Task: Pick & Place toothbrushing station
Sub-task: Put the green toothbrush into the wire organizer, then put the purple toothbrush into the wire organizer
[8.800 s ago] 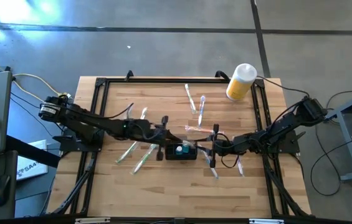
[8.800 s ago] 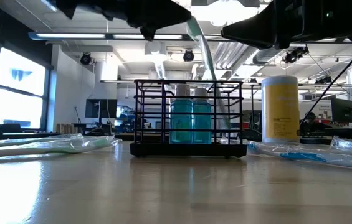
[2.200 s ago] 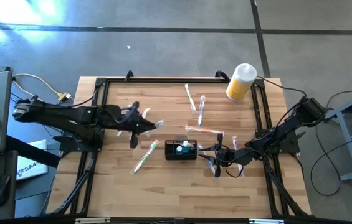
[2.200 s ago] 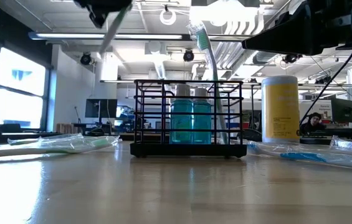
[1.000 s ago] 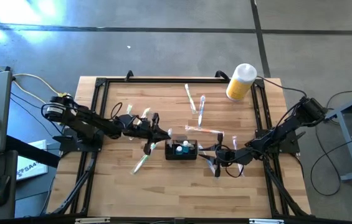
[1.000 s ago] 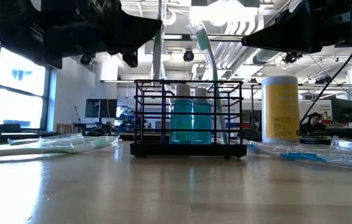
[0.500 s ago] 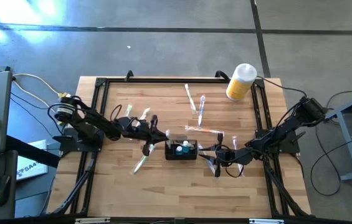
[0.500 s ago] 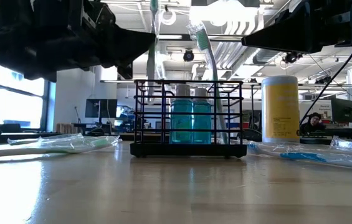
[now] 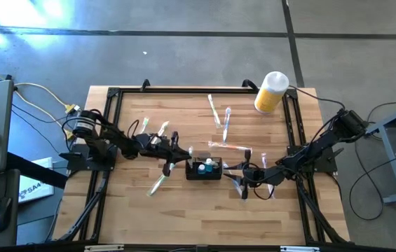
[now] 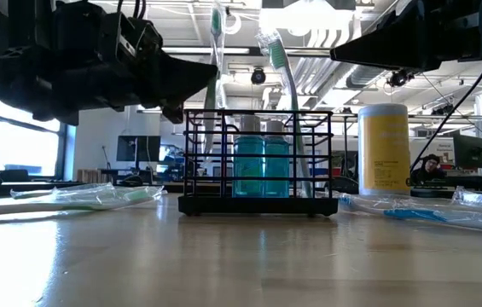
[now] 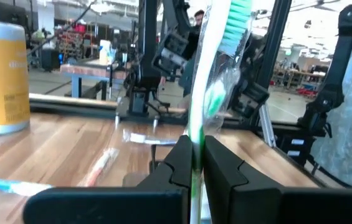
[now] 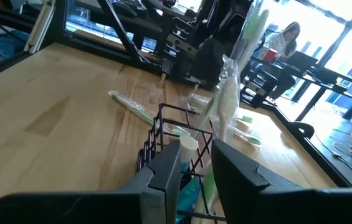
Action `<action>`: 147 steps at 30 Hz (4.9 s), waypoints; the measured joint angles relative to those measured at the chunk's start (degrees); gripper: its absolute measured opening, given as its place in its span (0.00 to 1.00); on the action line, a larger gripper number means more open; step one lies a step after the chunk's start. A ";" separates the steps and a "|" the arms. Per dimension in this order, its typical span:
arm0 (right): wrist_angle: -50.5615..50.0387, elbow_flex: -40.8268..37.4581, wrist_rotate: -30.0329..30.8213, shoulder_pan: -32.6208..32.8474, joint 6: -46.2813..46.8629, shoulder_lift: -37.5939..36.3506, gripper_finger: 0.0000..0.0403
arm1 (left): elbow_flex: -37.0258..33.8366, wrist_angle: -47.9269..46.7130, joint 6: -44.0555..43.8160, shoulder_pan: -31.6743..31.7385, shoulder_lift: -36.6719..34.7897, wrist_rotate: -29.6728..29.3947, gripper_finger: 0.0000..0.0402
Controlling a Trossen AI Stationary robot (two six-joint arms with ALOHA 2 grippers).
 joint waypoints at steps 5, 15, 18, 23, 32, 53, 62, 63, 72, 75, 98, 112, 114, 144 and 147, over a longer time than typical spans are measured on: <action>0.65 0.00 0.00 0.00 -0.07 0.00 0.20 | -0.01 0.00 0.00 0.00 0.09 -0.02 0.03; 0.67 0.00 -0.01 0.00 -0.07 0.00 0.20 | 1.88 -0.02 -1.33 0.00 3.87 0.02 0.03; 0.58 0.00 -0.01 0.00 -0.04 0.00 0.20 | 1.94 0.04 -1.34 0.00 4.95 -0.42 0.03; 0.56 0.00 -0.01 0.00 -0.04 0.00 0.20 | 1.92 0.09 -1.33 0.00 4.92 -0.60 0.03; 0.54 0.00 -0.03 0.00 -0.04 0.00 0.20 | 1.92 0.10 -1.36 0.00 5.46 -0.62 0.03; 0.56 0.00 -1.14 -0.11 -0.11 0.00 0.20 | 2.38 -2.08 -4.96 0.00 6.36 -2.56 0.16; 0.54 0.01 -1.10 -0.11 -0.11 0.00 0.20 | 2.38 -2.28 -4.94 0.00 6.36 -2.53 0.16; 0.54 0.02 -1.10 -0.11 -0.11 0.00 0.20 | 2.38 -2.28 -4.94 0.00 6.36 -2.51 0.17; 0.54 0.00 -1.05 -0.11 -0.11 0.00 0.20 | 2.38 -2.34 -4.81 0.00 6.36 -2.51 0.40; 0.54 0.00 -1.05 -0.11 -0.11 0.00 0.20 | 2.38 -2.34 -4.81 0.00 6.36 -2.49 0.47; -1.65 0.02 16.35 5.48 1.46 -8.31 0.20 | 2.30 -8.58 3.82 -0.02 -4.57 -1.14 0.51; -20.84 0.02 31.99 17.60 16.65 -24.06 0.20 | 2.25 -27.44 3.21 -0.04 -16.15 0.54 0.51; -20.78 0.02 32.06 18.55 16.81 -25.14 0.20 | 2.27 -28.39 3.19 -0.17 -16.60 1.22 0.51; -98.87 22.34 -11.21 2.90 73.53 -28.46 0.20 | 2.25 -38.48 5.14 -3.04 -24.11 -0.04 0.51; -105.06 22.34 -15.71 -1.01 79.31 -26.94 0.20 | 2.27 -38.37 5.14 -3.04 -24.13 -0.06 0.51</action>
